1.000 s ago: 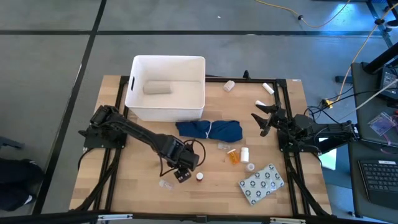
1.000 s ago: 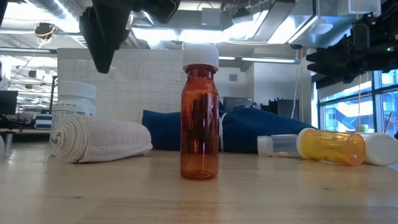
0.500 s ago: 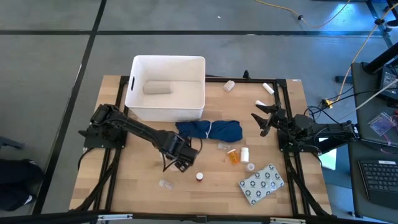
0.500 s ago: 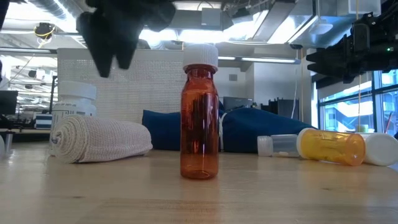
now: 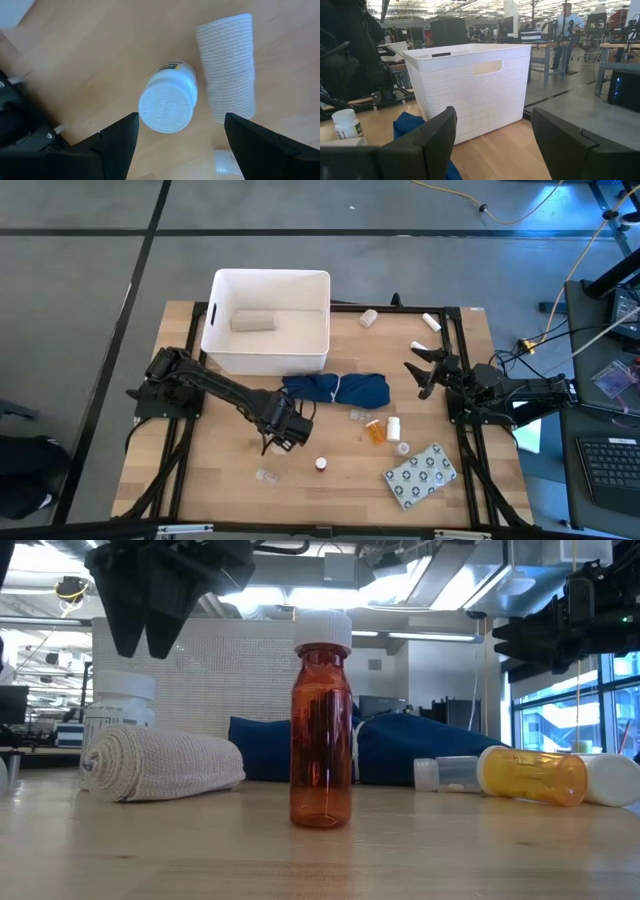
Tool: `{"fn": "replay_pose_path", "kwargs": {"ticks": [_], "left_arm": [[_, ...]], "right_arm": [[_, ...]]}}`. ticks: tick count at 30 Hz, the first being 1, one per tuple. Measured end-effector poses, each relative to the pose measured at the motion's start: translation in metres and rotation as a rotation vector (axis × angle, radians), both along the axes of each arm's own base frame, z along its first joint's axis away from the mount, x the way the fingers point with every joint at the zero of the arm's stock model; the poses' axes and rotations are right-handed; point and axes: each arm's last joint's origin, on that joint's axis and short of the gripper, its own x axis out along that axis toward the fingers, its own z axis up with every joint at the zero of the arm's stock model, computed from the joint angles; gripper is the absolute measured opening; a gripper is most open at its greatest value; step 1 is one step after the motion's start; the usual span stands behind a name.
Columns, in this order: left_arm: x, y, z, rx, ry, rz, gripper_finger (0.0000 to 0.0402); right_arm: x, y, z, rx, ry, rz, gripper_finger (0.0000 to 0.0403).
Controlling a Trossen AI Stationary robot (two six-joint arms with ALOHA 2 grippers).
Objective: Pick & place medical supplies in basket/bin
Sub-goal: Put the left white pill bottle into the white container
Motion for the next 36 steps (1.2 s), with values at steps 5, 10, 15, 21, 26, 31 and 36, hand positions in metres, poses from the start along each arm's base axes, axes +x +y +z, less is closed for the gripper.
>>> {"fn": "replay_pose_path", "kwargs": {"ticks": [5,10,15,21,26,31,36], "left_arm": [[0.0,0.002,0.0,0.007,0.0,0.025,0.0286],[0.0,0.008,0.0,0.032,0.014,0.05,0.0286],[0.001,0.012,0.0,0.031,0.018,0.069,0.0286],[-0.002,0.015,-0.012,0.011,0.054,0.095,0.0286],[-0.007,0.015,-0.029,-0.02,0.093,0.112,0.0286],[-0.005,0.014,-0.038,-0.067,0.068,0.093,0.0286],[-0.005,0.013,-0.043,-0.107,0.061,0.085,0.0286]], "right_arm": [[0.0,0.0,0.0,0.0,0.0,0.0,0.0257],[0.0,0.0,0.0,0.0,0.001,0.0,0.0257],[0.0,0.0,0.0,0.0,0.0,0.0,0.0257],[0.0,0.0,0.0,0.0,0.001,0.0,0.0257],[0.0,0.0,0.0,0.0,0.0,0.0,0.0257],[0.0,0.0,0.0,-0.002,0.001,0.0,0.0257],[0.0,0.0,0.0,-0.003,0.002,-0.001,0.0257]]}}
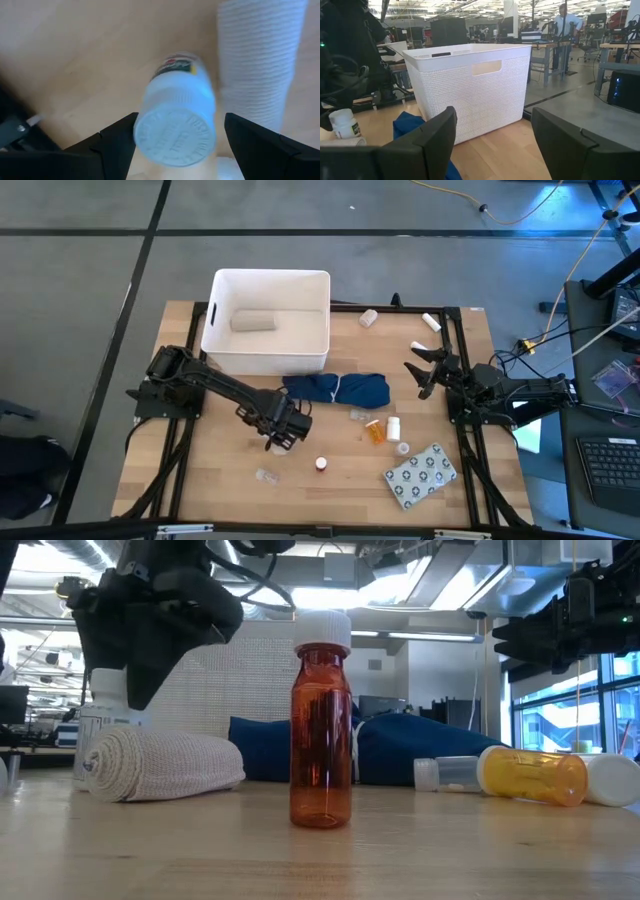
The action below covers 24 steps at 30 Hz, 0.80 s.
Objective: Pick & place medical supplies in basket/bin
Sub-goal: Put the left white pill bottle into the white container
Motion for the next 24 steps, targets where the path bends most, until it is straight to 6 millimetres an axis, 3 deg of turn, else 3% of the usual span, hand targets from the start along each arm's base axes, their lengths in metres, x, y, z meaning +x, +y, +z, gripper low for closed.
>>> {"fn": "replay_pose_path", "kwargs": {"ticks": [8,18,24], "left_arm": [[0.001,0.0,-0.001,-0.017,-0.007,-0.019,0.0279],[0.001,-0.001,-0.001,-0.026,-0.014,-0.061,0.0198],[-0.004,0.0,0.011,-0.007,-0.055,-0.081,0.0195]], "right_arm": [[0.0,0.0,0.0,0.0,0.0,0.0,0.0257],[0.0,0.0,0.0,0.0,0.0,0.0,0.0257],[0.0,0.0,0.0,0.001,-0.001,0.0,0.0257]]}}
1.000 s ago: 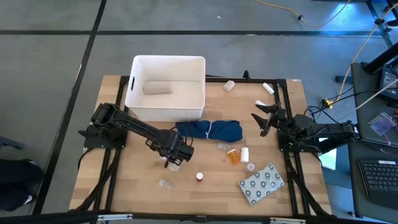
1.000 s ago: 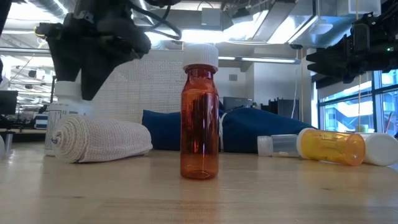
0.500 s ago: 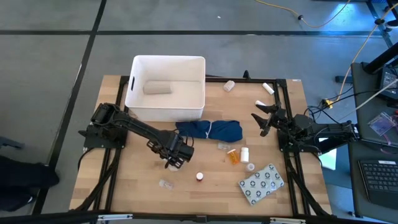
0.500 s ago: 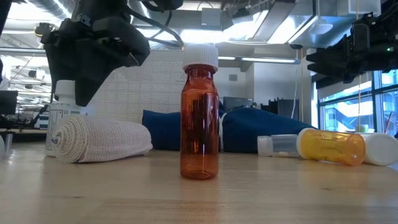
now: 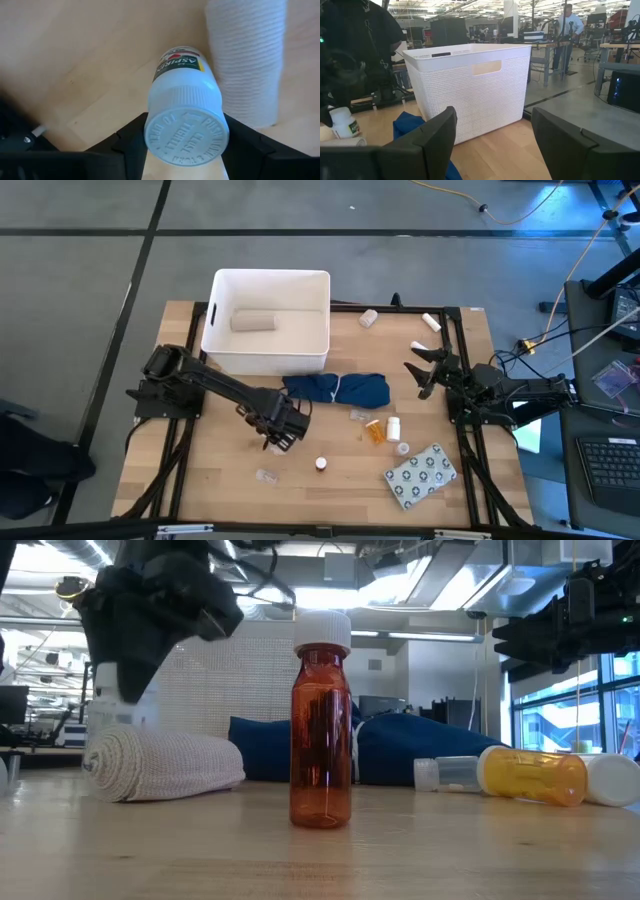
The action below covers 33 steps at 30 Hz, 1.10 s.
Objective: Pick & place medical supplies in basket/bin
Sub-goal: Put the left white pill bottle into the white container
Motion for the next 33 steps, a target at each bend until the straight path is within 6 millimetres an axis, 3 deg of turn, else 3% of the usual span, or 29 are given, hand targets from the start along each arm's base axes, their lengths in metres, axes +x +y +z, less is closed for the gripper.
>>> {"fn": "replay_pose_path", "kwargs": {"ticks": [6,12,16,20,26,30,33], "left_arm": [[-0.019,0.006,0.052,0.045,-0.204,0.054,0.0198],[-0.04,0.023,0.127,0.186,-0.655,0.08,0.0198],[-0.059,0.046,0.172,0.349,-0.931,0.098,0.0199],[-0.072,0.083,0.204,0.523,-1.035,0.076,0.0197],[-0.075,0.151,0.225,0.648,-0.959,-0.06,0.0197],[-0.065,0.201,0.214,0.588,-0.876,-0.145,0.0197],[-0.059,0.238,0.195,0.538,-0.756,-0.169,0.0197]], "right_arm": [[0.0,0.0,0.0,0.001,0.0,0.0,0.0257],[0.0,0.0,0.0,-0.001,0.001,0.0,0.0257],[0.0,0.0,0.0,-0.014,0.008,-0.002,0.0257],[0.0,0.0,0.0,-0.039,0.023,-0.016,0.0257],[-0.001,-0.002,0.0,-0.031,0.024,-0.076,0.0257],[-0.001,-0.002,0.0,-0.015,0.015,-0.098,0.0257],[-0.002,-0.002,0.0,0.014,-0.003,-0.098,0.0257]]}}
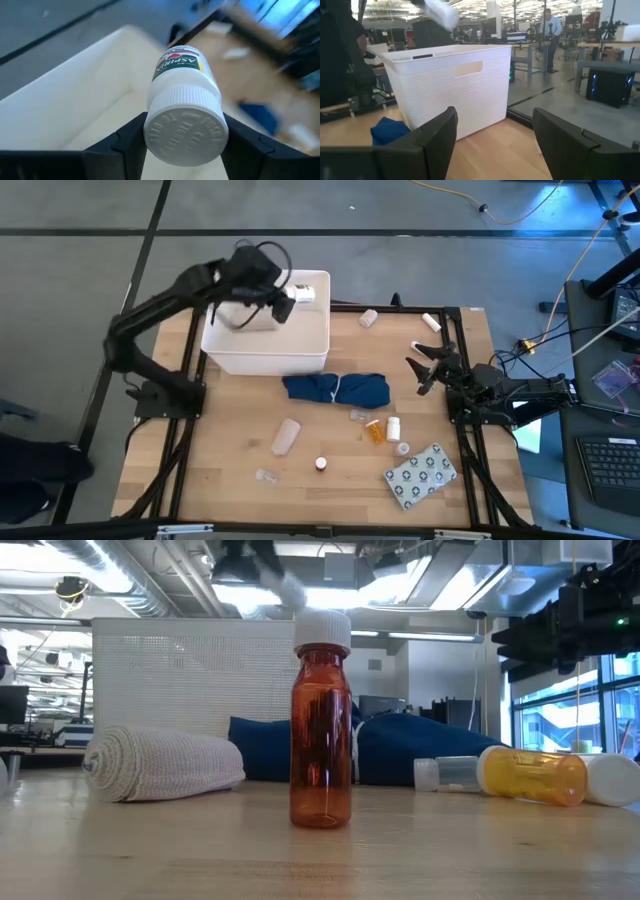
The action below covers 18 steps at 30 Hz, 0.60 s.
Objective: Pick & place medical supplies in basket/bin
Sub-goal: Put the left white pill bottle into the white container
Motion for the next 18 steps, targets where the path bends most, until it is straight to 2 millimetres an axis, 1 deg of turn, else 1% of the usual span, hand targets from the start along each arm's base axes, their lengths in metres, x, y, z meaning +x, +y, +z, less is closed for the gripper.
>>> {"fn": "replay_pose_path", "kwargs": {"ticks": [4,8,13,18], "left_arm": [[0.01,0.04,-0.036,-0.037,0.177,0.004,0.0197],[0.026,0.064,-0.067,-0.096,0.246,-0.058,0.0197],[0.045,0.08,-0.103,-0.109,0.376,-0.078,0.0197],[0.058,0.092,-0.136,-0.116,0.481,-0.039,0.0198]], "right_arm": [[0.0,0.0,0.0,0.024,-0.017,0.002,0.0257],[0.0,0.0,0.0,0.024,-0.017,0.002,0.0257],[0.0,0.0,0.0,0.021,-0.015,0.002,0.0257],[0.0,0.0,0.0,0.021,-0.015,0.002,0.0257]]}}
